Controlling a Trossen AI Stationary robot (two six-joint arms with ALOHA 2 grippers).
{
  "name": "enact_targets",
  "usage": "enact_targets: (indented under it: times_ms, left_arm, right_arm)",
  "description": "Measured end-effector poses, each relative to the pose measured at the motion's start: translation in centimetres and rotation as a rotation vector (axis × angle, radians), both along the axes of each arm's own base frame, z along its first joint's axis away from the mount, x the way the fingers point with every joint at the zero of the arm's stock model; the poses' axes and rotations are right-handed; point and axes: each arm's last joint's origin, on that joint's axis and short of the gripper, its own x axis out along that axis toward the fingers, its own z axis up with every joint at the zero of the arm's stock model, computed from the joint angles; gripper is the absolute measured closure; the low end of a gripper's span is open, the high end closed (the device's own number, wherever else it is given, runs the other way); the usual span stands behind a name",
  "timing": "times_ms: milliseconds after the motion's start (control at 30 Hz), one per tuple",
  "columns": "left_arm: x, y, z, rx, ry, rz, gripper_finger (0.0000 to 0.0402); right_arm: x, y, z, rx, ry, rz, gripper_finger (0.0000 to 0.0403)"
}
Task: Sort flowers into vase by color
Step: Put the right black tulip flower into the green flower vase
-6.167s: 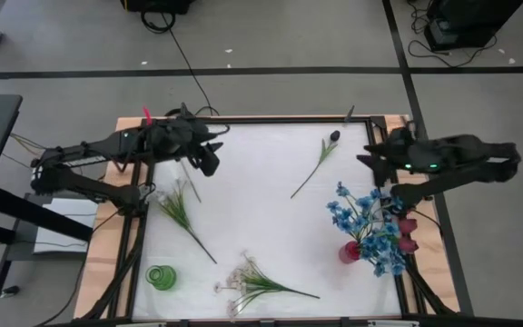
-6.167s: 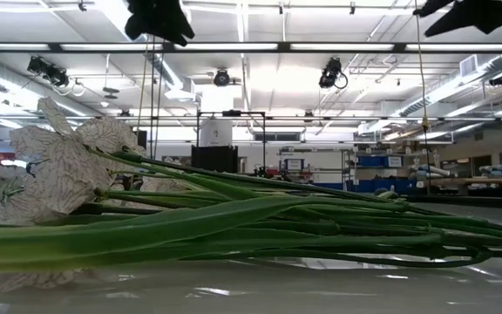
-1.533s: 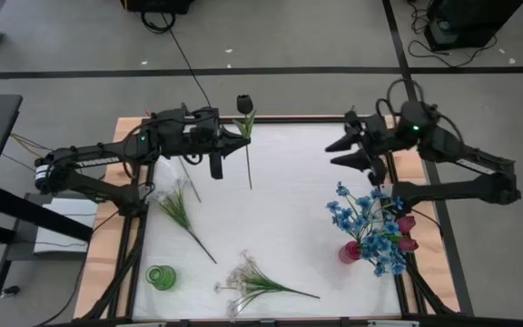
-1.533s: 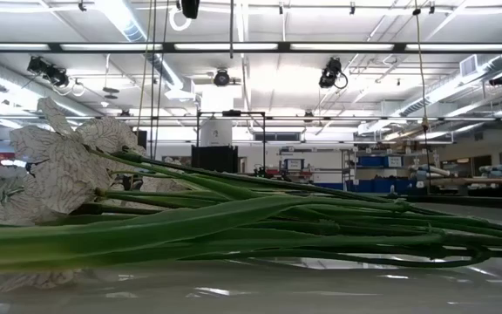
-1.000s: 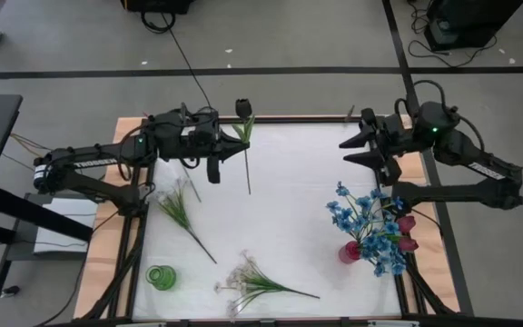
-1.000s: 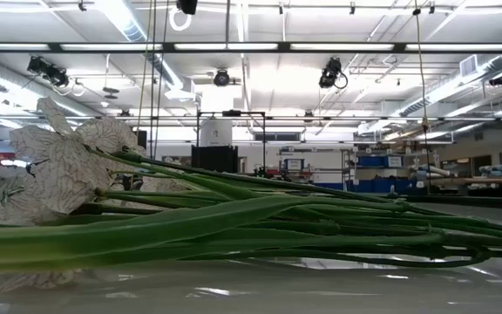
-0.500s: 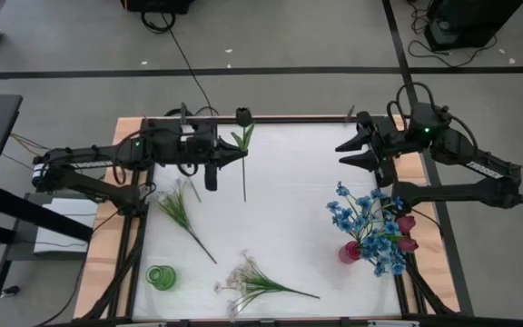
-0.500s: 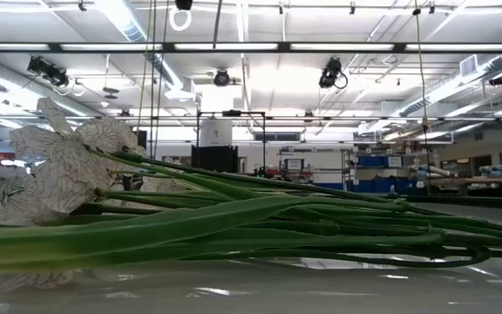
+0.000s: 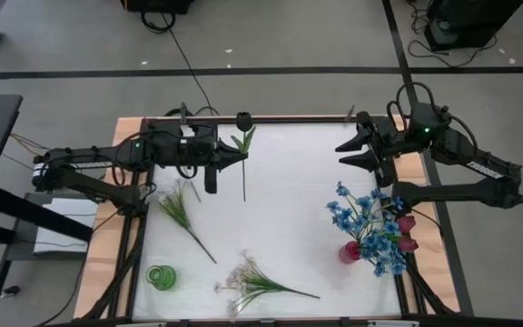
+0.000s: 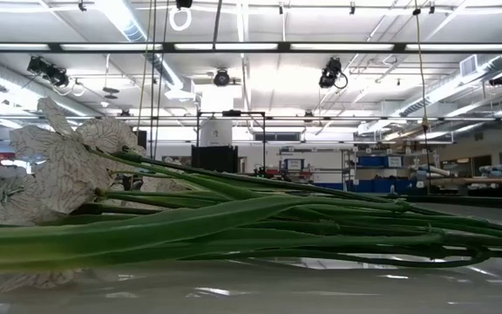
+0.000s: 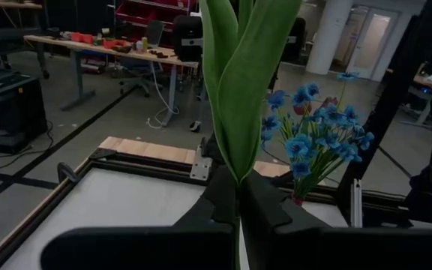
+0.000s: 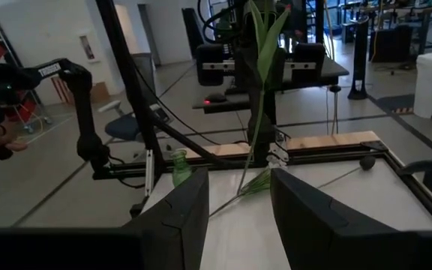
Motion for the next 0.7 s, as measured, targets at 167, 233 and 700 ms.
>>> enact_targets:
  times_ms: [167,233,700]
  left_arm:
    - [-0.7,-0.3,-0.3,0.039,0.06,0.007,0.0396]
    - [-1.3,-0.4,-0.5,0.043,0.115,0.029,0.0396]
    - [-10.2,-3.0,1.1,0.122,0.168,-0.086,0.0396]
  right_arm:
    - [0.0,0.0,0.1,-0.002,-0.008,0.0,0.0252]
    - [0.0,0.0,0.1,-0.002,-0.008,0.0,0.0252]
    - [0.0,0.0,0.1,-0.004,-0.015,0.0,0.0252]
